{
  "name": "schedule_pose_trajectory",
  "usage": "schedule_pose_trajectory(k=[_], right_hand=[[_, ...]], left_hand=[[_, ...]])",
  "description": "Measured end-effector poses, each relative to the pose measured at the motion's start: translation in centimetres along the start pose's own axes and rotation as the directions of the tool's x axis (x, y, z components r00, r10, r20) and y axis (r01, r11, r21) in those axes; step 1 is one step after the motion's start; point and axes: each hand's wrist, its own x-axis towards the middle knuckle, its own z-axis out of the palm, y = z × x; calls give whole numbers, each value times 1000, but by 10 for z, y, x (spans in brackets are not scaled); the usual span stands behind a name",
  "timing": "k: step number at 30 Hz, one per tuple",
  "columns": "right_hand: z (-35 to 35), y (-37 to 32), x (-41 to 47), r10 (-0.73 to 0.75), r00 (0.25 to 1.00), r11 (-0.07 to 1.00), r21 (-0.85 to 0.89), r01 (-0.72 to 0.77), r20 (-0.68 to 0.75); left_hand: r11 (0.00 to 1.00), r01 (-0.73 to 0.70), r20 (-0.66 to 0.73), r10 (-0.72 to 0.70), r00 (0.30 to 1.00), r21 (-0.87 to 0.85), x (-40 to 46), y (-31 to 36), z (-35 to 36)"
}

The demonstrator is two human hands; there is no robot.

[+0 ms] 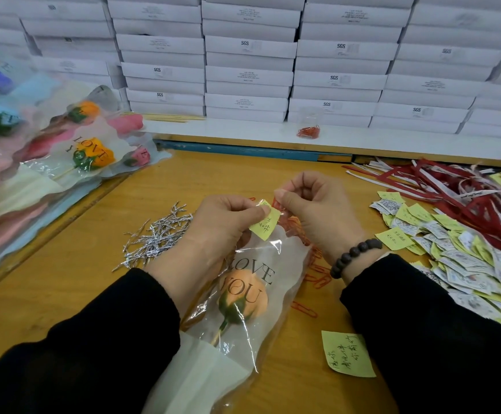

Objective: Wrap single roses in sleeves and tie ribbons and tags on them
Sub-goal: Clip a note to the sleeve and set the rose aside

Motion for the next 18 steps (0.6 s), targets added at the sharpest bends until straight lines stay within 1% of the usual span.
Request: schedule_pose_trajectory(k=[2, 7, 11, 18], right_hand=[[1, 0, 0, -28, 999, 999, -39, 27, -28], [1, 1, 0, -24, 999, 999, -39, 22, -44], [2, 2, -1, -7, 1000, 1000, 10, 7, -29], [0, 4, -1, 4, 1000, 1000, 14, -4, 7]], left_hand=[[1000, -3, -2, 3, 1000, -10, 0, 0, 0], [1000, -12, -1, 12, 1000, 12, -1, 1, 1], [1000, -23, -17, 23, 1000, 12, -1, 2, 1], [998, -50, -22, 50, 998, 32, -2, 0, 1]])
